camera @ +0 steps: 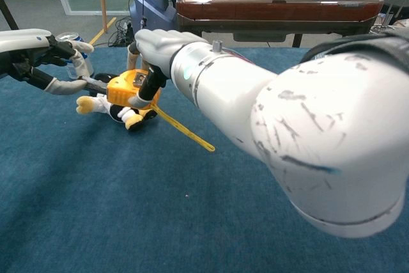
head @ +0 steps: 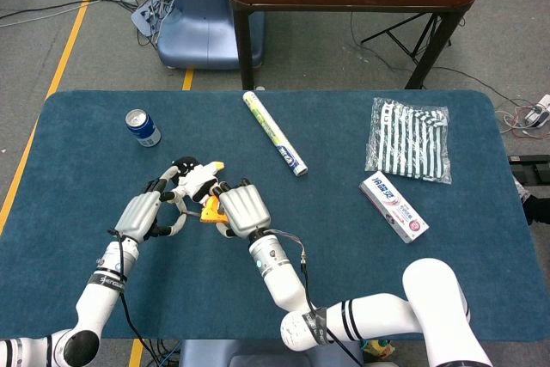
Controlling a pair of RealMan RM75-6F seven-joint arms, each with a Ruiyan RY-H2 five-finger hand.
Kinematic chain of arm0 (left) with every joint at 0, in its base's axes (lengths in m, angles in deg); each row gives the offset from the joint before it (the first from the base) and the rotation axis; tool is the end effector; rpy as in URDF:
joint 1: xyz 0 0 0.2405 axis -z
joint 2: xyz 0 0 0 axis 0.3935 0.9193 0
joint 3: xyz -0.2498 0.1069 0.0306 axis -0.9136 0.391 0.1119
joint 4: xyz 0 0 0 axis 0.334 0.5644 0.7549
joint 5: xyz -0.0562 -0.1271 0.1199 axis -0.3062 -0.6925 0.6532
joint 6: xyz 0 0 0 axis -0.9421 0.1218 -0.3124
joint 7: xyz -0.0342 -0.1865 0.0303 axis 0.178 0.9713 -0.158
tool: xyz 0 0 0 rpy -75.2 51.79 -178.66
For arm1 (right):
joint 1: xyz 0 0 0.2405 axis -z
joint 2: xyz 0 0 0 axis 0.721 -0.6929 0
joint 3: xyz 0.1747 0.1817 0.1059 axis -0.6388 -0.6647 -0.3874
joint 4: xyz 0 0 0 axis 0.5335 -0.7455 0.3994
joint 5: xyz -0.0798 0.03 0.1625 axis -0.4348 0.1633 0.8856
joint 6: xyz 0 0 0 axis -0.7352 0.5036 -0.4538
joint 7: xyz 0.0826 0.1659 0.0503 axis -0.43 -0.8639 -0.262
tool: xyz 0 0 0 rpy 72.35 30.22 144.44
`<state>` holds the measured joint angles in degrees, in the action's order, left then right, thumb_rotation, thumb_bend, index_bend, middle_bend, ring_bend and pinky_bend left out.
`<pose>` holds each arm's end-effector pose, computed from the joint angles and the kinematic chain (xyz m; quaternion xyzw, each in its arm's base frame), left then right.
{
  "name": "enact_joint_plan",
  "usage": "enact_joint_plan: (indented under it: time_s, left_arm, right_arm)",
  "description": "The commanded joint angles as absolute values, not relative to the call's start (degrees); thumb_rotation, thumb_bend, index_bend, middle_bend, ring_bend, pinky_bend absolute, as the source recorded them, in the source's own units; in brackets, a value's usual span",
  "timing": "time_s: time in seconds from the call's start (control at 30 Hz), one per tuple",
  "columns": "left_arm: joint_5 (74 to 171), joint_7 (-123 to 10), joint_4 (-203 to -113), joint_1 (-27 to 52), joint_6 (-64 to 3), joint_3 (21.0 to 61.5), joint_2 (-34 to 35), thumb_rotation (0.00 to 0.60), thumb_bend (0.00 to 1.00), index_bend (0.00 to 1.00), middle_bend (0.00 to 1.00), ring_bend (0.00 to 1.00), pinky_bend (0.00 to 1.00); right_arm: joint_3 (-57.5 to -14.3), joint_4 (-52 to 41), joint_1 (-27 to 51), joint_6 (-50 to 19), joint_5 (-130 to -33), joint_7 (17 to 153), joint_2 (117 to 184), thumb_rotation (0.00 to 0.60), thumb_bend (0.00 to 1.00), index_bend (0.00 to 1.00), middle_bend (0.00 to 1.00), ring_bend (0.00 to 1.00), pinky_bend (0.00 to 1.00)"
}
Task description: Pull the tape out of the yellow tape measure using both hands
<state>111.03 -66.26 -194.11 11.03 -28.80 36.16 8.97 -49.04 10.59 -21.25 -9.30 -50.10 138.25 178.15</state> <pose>-0.1781 0.3557 0.0717 -0.5847 -0.5668 -0.4207 0.3999 0.0463 -0.3741 -0.0911 0.7449 -0.3822 0.3857 0.3876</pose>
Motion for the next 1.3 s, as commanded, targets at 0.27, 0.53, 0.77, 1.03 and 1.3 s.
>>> enact_joint_plan:
  time_s: [0.27,0.53,0.77,1.03,1.3]
  left_arm:
    - [110.6,-65.0,-194.2,10.9,-28.4,36.1,9.4,0.600,0.46,0.57,0.00,0.00,0.00]
    - [110.8,-63.7,-193.9,10.7,-28.3,36.0,9.7,0.600,0.47,0.60,0.00,0.00,0.00]
    - [112.5,-62.7,-193.3,9.7,-29.8,36.1,10.2,0.600,0.47,0.60,0.00,0.00,0.00]
    - [115.8,-60.2,-190.9,7.9,-30.8,36.6,11.1,0.600,0.47,0.60,0.00,0.00,0.00]
    - [119.1,-56.0,-189.0,6.3,-30.6,36.7,13.1,0.600,0.47,0.61,0.00,0.00,0.00]
  right_arm:
    - [-49.1,10.4,-21.3,-9.4,-50.0,138.3,178.0,0.600,0.55,0.52,0.52,0.44,0.23]
    - [-48.9,10.3,-21.2,-9.8,-49.6,138.4,177.5,0.600,0.55,0.52,0.52,0.44,0.23]
    - [-48.0,11.7,-20.4,-10.0,-49.4,138.8,175.5,0.600,0.55,0.53,0.52,0.44,0.23]
    - [-45.4,16.5,-18.2,-10.8,-49.8,139.0,170.1,0.600,0.55,0.53,0.53,0.44,0.23]
    - [-41.8,21.9,-14.7,-11.9,-51.8,136.7,163.2,0.600,0.55,0.54,0.53,0.44,0.23]
